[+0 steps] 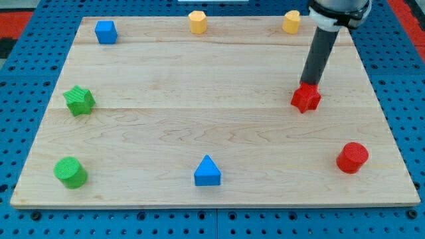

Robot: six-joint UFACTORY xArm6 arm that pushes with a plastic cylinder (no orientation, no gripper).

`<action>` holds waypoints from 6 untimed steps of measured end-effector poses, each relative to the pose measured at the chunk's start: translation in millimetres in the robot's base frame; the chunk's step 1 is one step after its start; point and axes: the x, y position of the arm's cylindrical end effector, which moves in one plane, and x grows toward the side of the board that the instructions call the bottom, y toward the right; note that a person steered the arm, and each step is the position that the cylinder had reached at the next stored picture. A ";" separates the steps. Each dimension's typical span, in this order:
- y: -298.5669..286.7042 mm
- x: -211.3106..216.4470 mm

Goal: Slide the red star towards the red circle

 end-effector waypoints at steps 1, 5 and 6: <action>-2.8 17.6; -14.2 21.2; -18.6 25.3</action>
